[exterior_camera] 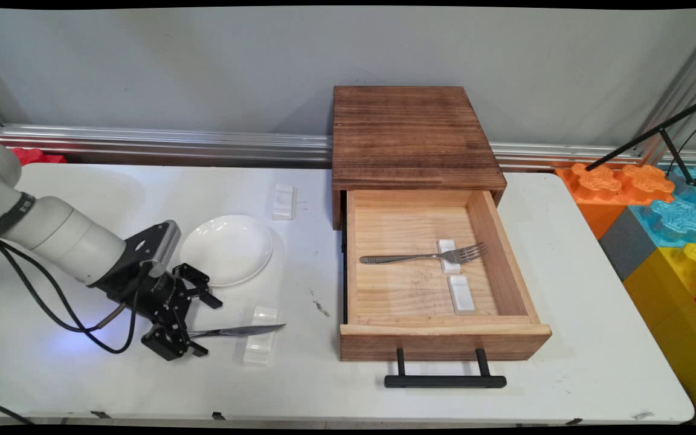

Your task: Pick up the knife from the right of the white plate, then place the picked object into the drawer

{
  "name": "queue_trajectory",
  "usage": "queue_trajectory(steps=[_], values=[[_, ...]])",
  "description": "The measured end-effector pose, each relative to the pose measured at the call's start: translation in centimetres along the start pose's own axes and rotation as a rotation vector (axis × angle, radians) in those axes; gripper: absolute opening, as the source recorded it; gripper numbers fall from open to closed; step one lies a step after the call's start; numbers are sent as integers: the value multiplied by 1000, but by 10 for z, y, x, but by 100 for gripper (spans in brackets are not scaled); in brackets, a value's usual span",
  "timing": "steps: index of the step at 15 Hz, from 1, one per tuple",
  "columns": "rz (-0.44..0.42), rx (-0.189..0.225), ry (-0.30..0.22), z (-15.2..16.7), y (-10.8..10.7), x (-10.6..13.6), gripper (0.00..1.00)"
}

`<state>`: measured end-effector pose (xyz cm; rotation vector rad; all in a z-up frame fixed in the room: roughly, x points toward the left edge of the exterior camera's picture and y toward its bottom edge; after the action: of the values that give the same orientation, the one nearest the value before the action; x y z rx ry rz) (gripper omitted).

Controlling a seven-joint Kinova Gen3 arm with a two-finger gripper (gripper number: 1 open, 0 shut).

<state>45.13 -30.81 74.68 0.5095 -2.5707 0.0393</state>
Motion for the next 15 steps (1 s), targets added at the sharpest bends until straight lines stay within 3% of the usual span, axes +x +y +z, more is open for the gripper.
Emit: queue_trajectory(steps=[6, 7, 15], values=[[4, -3, 9, 5, -1, 0, 100], [5, -3, 10, 6, -1, 0, 0], [-6, -13, -5, 7, 0, -1, 0]])
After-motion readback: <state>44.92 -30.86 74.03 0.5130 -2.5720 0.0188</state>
